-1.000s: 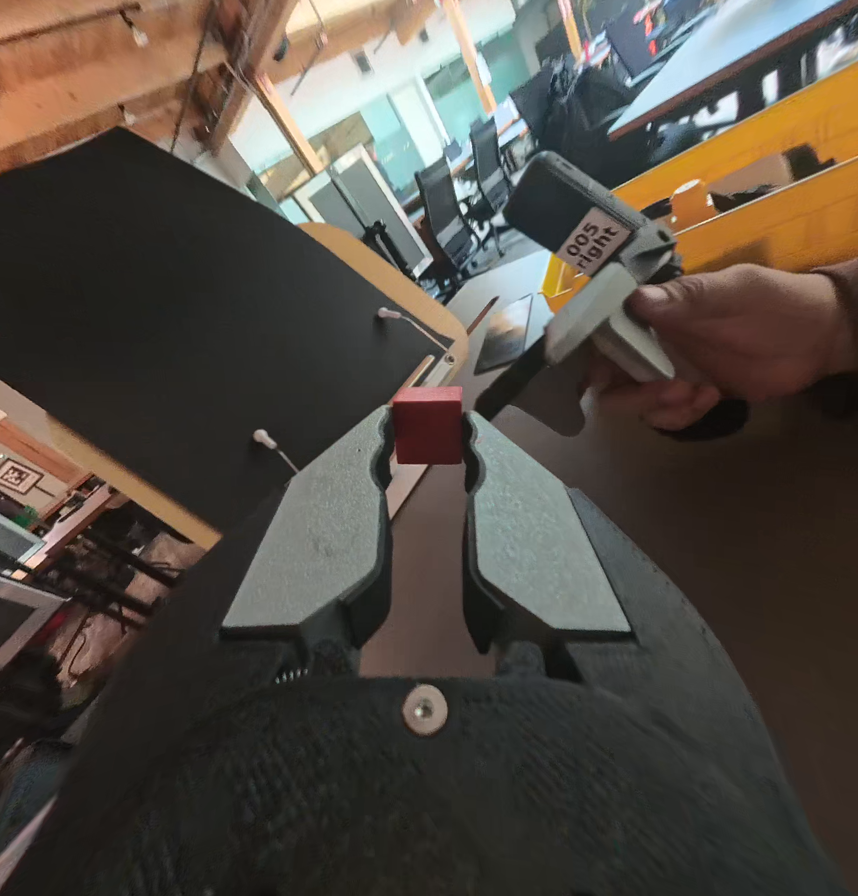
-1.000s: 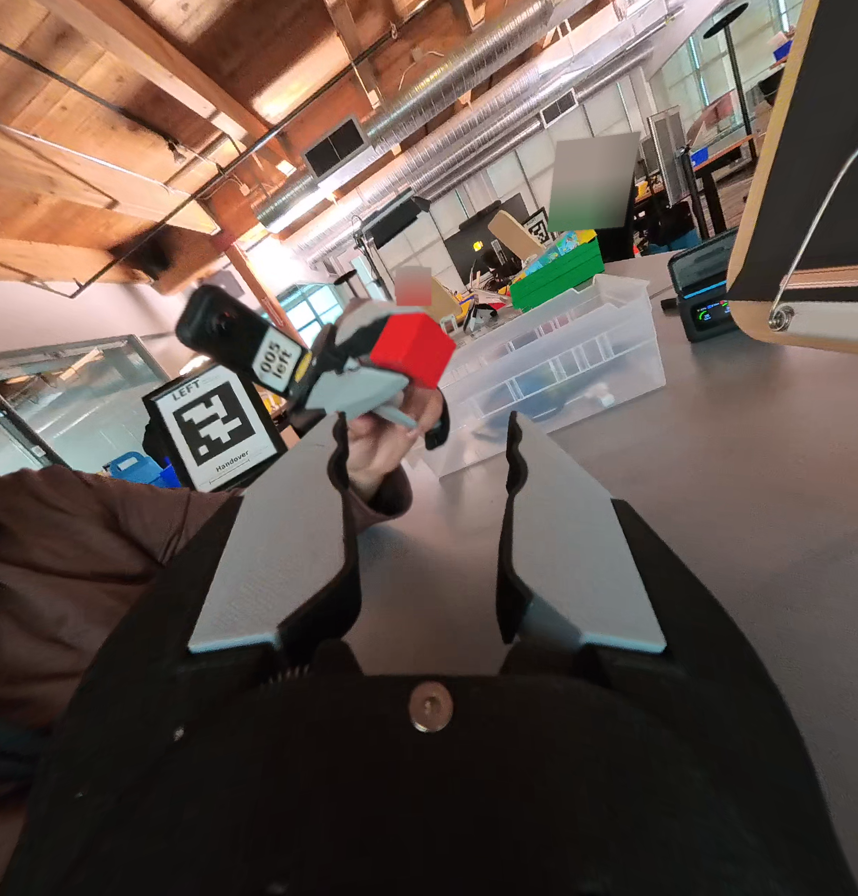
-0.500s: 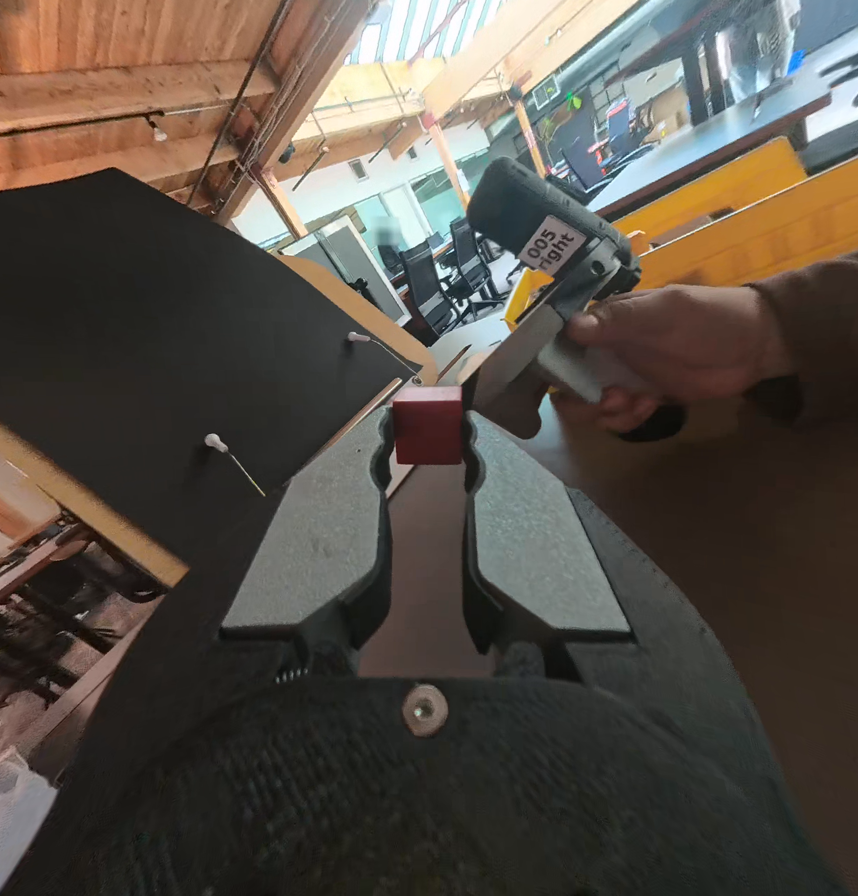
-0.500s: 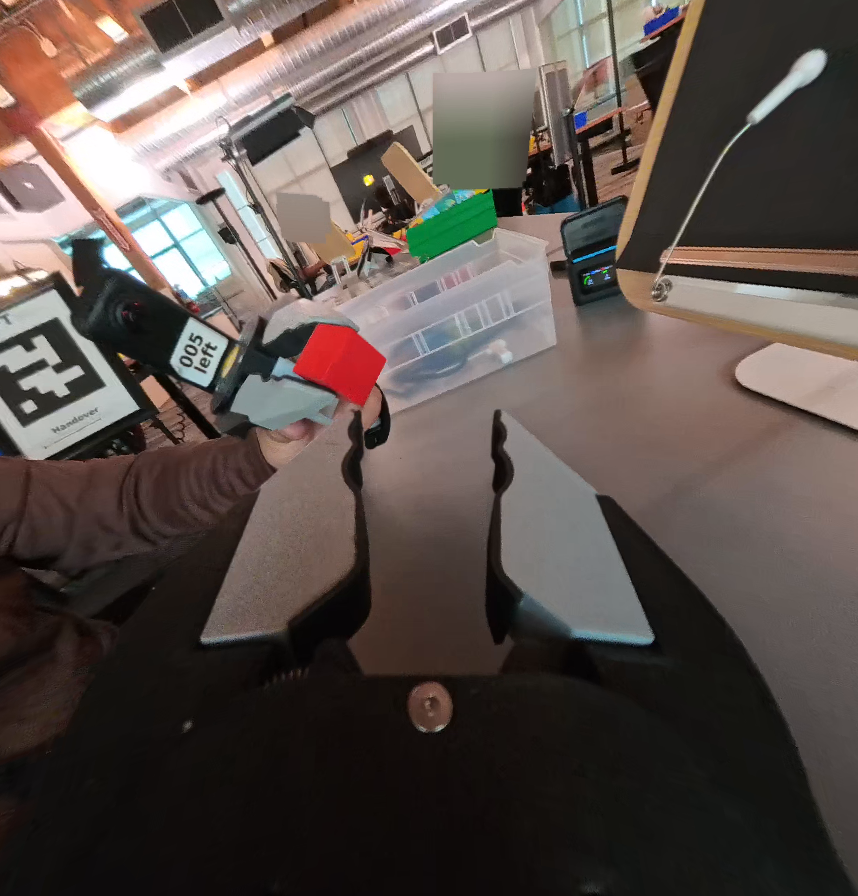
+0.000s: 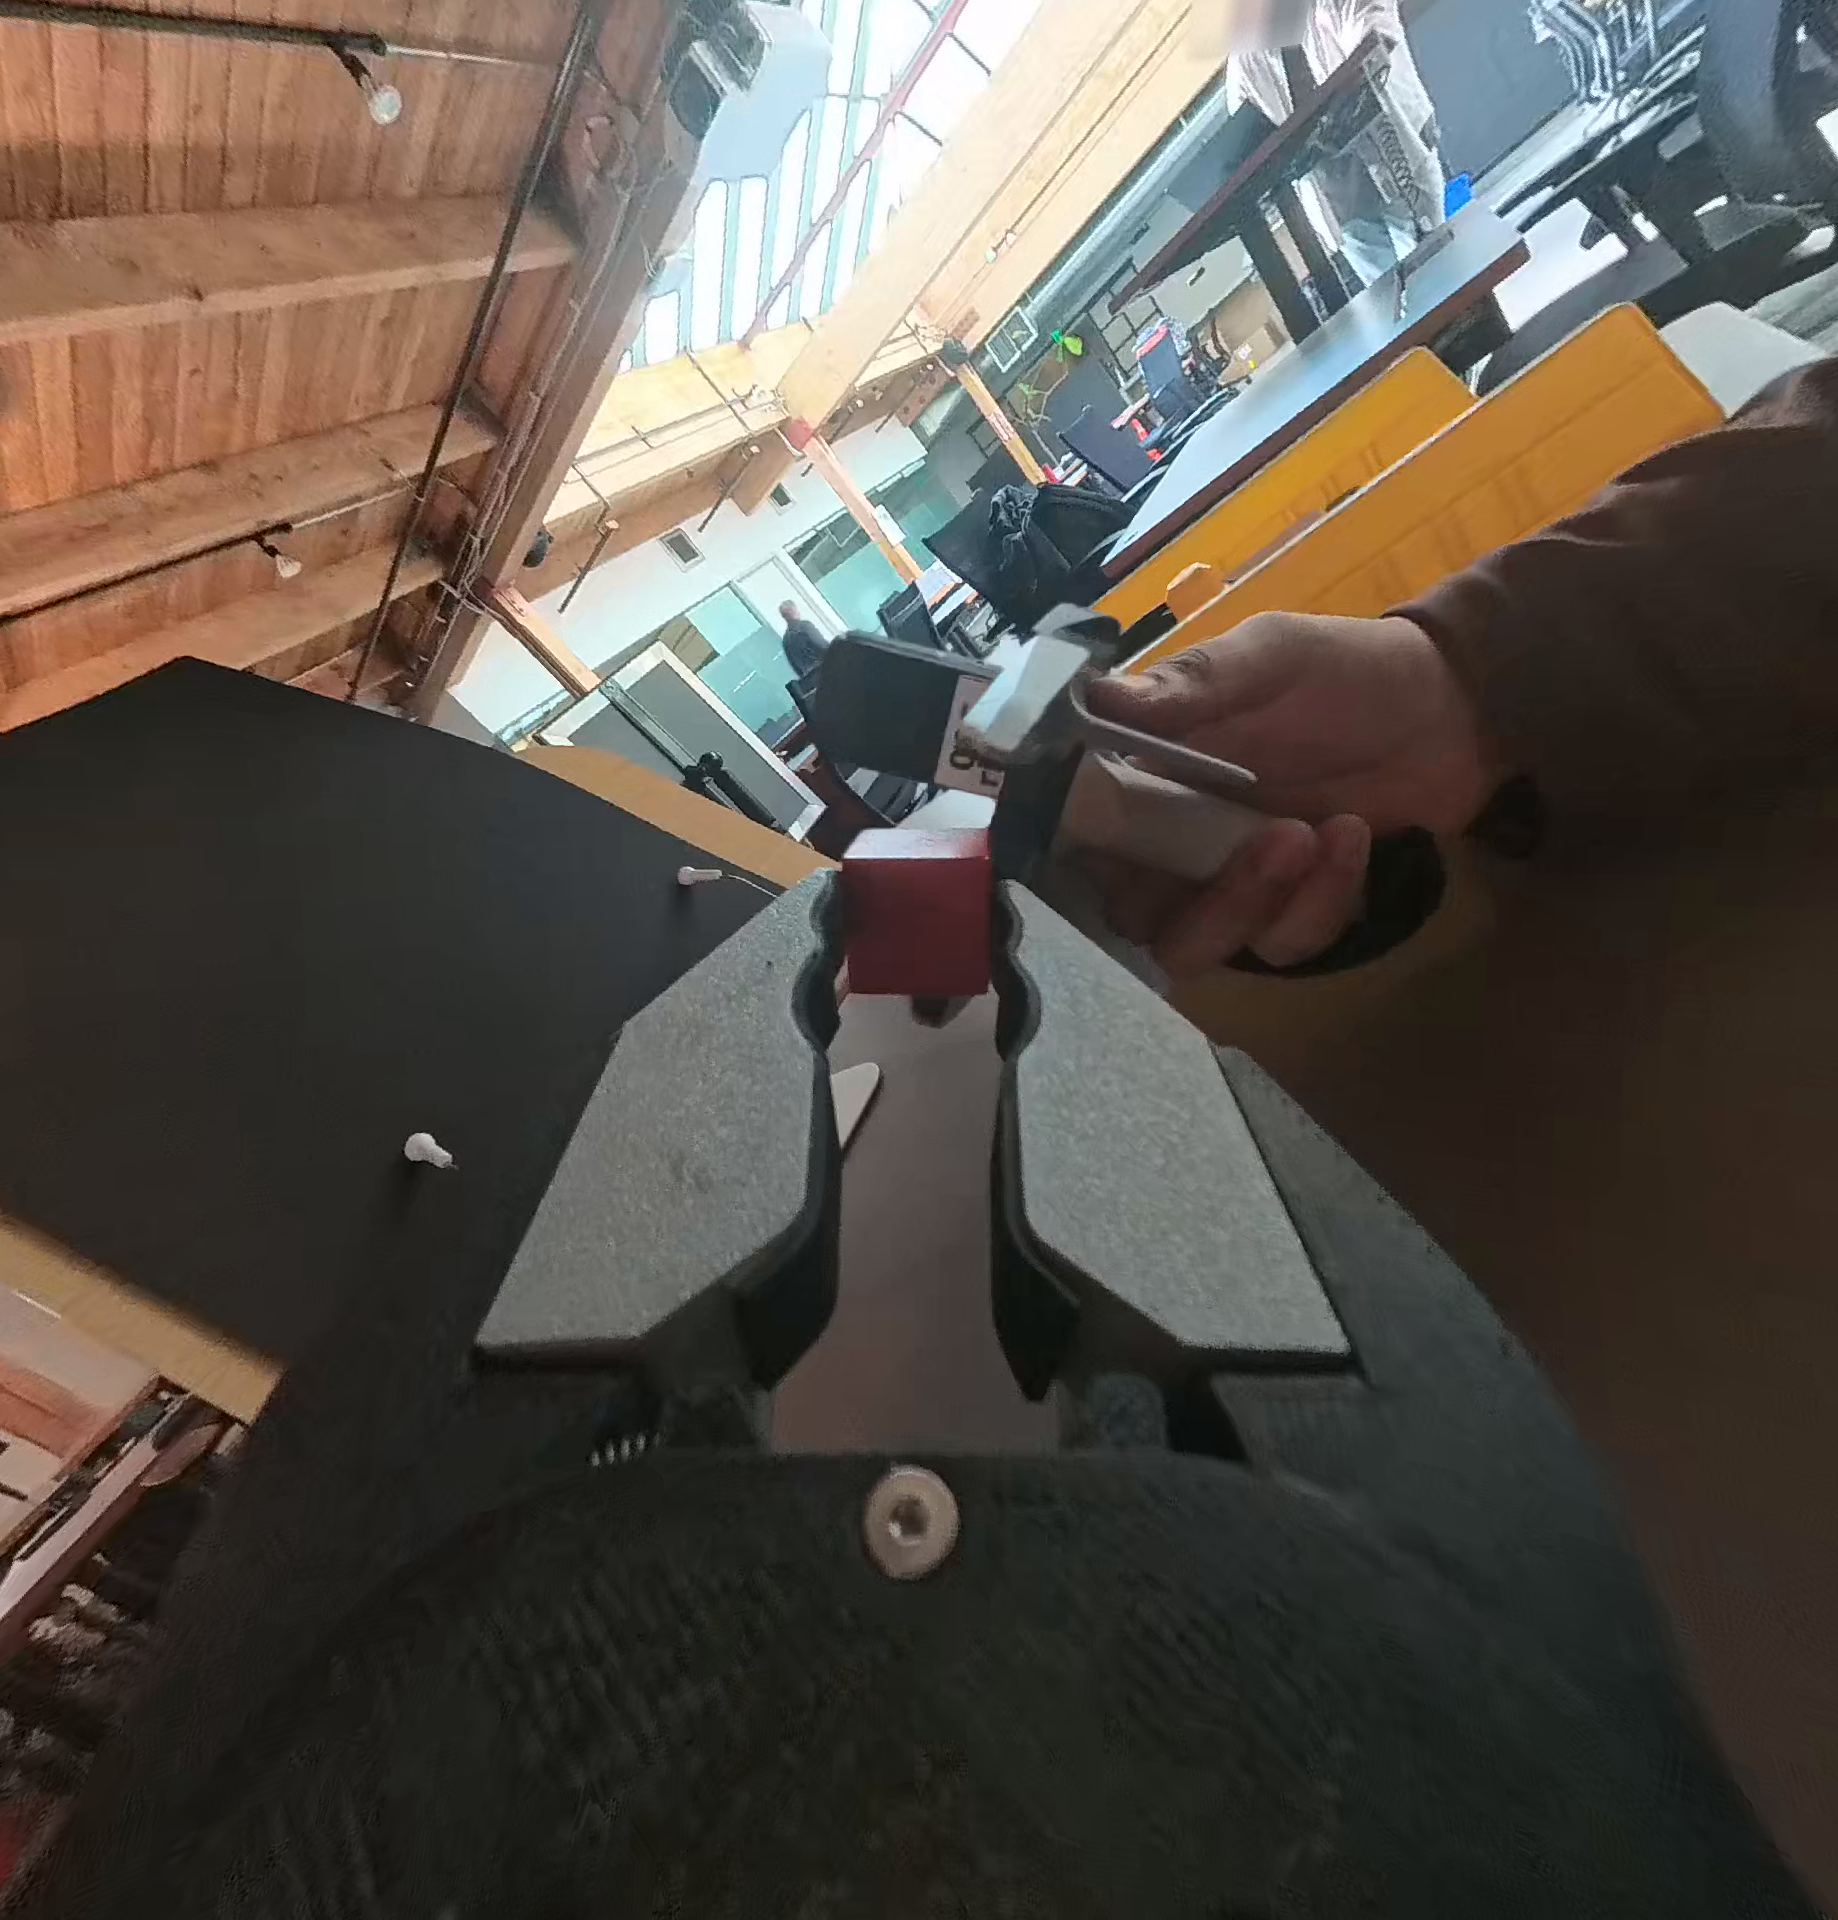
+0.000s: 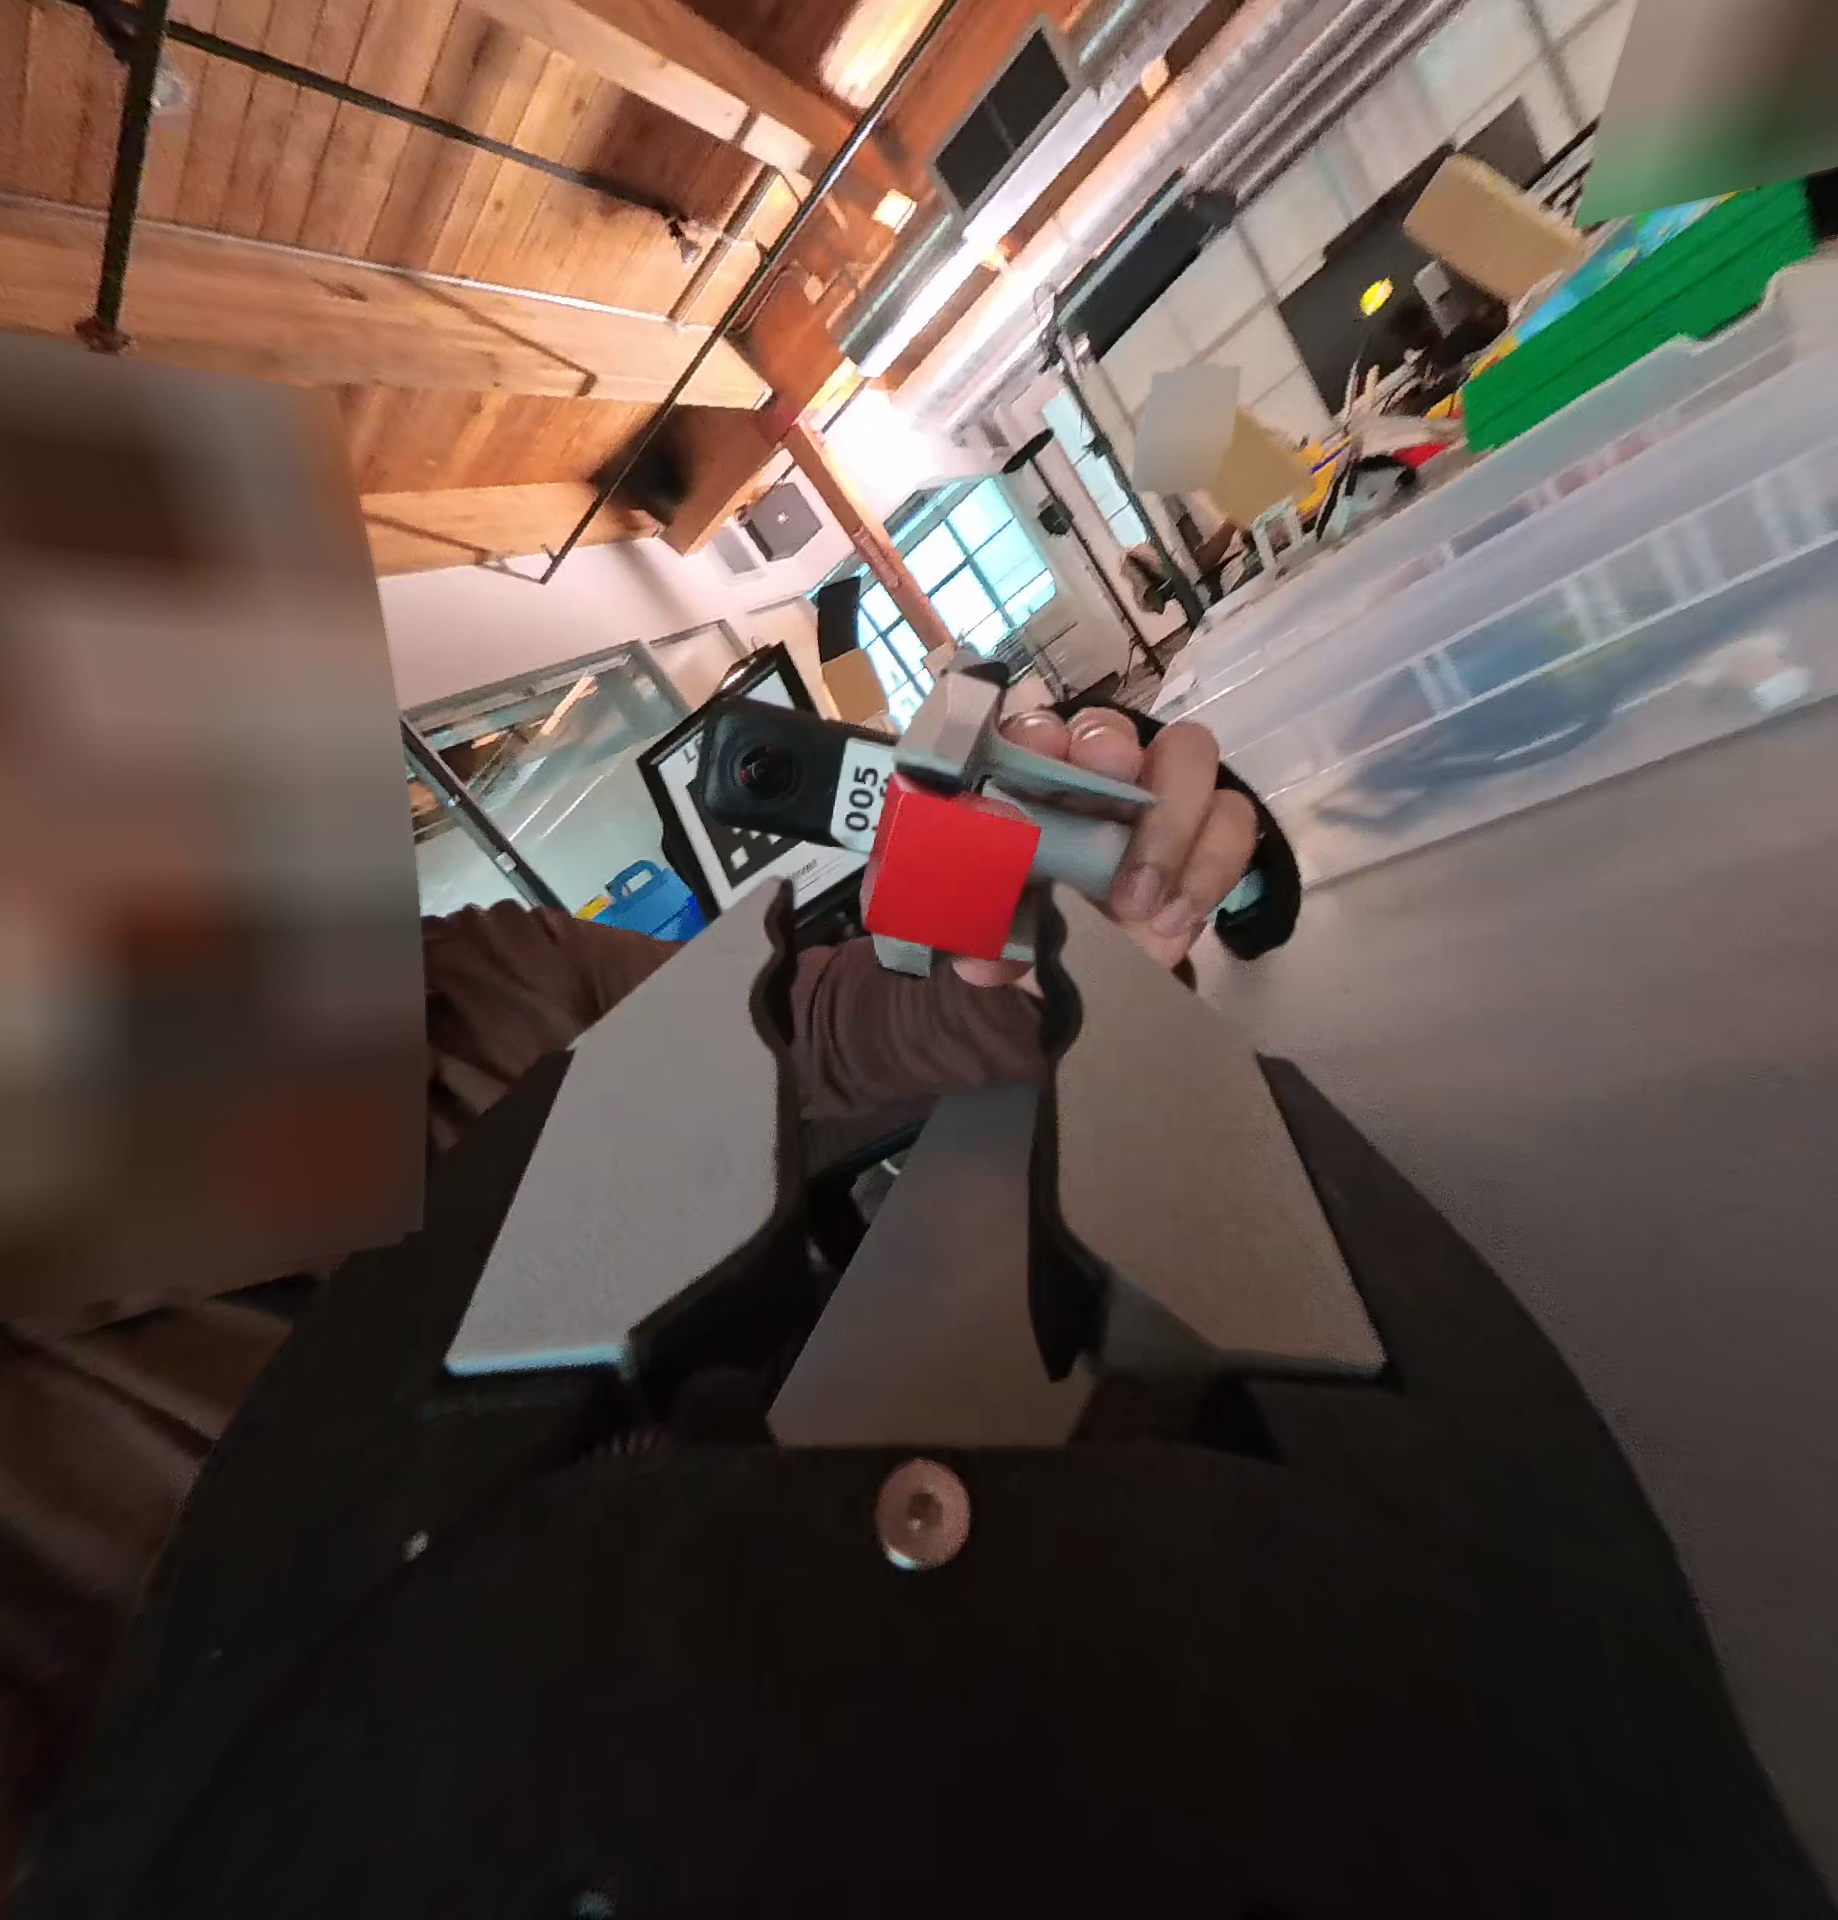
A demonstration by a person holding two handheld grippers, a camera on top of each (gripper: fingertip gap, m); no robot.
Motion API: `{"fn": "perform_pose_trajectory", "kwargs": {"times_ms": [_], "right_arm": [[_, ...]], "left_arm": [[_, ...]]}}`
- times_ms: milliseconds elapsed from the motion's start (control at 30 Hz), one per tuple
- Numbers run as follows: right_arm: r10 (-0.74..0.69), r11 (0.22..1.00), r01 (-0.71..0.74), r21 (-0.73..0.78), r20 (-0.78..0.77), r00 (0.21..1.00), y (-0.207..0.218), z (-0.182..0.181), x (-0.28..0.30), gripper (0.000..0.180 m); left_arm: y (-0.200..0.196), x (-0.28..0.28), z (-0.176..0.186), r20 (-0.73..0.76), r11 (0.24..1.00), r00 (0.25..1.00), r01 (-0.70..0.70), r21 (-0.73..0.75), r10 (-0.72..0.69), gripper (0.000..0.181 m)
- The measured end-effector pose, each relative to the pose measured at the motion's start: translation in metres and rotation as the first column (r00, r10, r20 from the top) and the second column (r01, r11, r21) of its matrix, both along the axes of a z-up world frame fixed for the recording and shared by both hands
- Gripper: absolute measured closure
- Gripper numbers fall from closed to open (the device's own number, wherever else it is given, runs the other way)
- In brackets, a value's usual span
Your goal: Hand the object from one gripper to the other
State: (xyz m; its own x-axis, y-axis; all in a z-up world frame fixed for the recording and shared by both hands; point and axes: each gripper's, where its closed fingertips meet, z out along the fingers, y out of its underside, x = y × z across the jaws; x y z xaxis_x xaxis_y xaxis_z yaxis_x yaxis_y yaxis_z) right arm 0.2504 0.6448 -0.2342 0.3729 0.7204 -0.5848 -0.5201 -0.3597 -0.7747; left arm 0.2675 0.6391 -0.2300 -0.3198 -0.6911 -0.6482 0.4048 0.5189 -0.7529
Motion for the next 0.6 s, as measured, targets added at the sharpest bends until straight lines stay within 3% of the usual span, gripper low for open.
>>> {"fn": "perform_pose_trajectory", "kwargs": {"times_ms": [100,200,267,333,400,467,533,600], "right_arm": [[0.0,0.999,0.001,-0.047,0.023,1.0,0.005,-0.01,-0.004,0.152],[-0.02,0.997,0.024,-0.073,0.051,0.998,0.008,-0.015,0.0,0.153],[-0.089,0.993,0.099,-0.067,0.134,0.987,0.011,-0.019,0.008,0.154],[-0.205,0.975,0.221,-0.027,0.271,0.94,0.014,-0.021,0.021,0.154],[-0.335,0.928,0.372,0.022,0.484,0.809,0.016,-0.031,0.039,0.154],[-0.467,0.844,0.511,0.163,0.692,0.551,0.016,-0.034,0.062,0.154],[-0.557,0.771,0.534,0.347,0.774,0.302,0.012,-0.026,0.072,0.154],[-0.592,0.737,0.497,0.459,0.792,0.147,0.012,-0.021,0.068,0.154]], "left_arm": [[-0.001,0.001,-0.007,-0.001,0.999,1.0,-0.011,0.05,0.011,0.157],[0.002,0.005,-0.013,-0.045,0.999,0.998,-0.041,0.023,0.042,0.157],[0.003,0.008,-0.019,-0.122,0.998,0.992,-0.046,-0.031,0.042,0.156],[0.001,0.006,-0.024,-0.208,0.994,0.978,0.011,-0.106,-0.033,0.141],[0.002,0.004,-0.032,-0.309,0.982,0.945,0.052,-0.182,-0.107,0.13],[0.012,0.008,-0.039,-0.405,0.961,0.904,0.024,-0.277,-0.139,0.135],[0.024,0.015,-0.04,-0.474,0.903,0.86,-0.036,-0.427,-0.189,0.131],[0.027,0.015,-0.035,-0.494,0.806,0.805,-0.034,-0.591,-0.328,0.123]]}}
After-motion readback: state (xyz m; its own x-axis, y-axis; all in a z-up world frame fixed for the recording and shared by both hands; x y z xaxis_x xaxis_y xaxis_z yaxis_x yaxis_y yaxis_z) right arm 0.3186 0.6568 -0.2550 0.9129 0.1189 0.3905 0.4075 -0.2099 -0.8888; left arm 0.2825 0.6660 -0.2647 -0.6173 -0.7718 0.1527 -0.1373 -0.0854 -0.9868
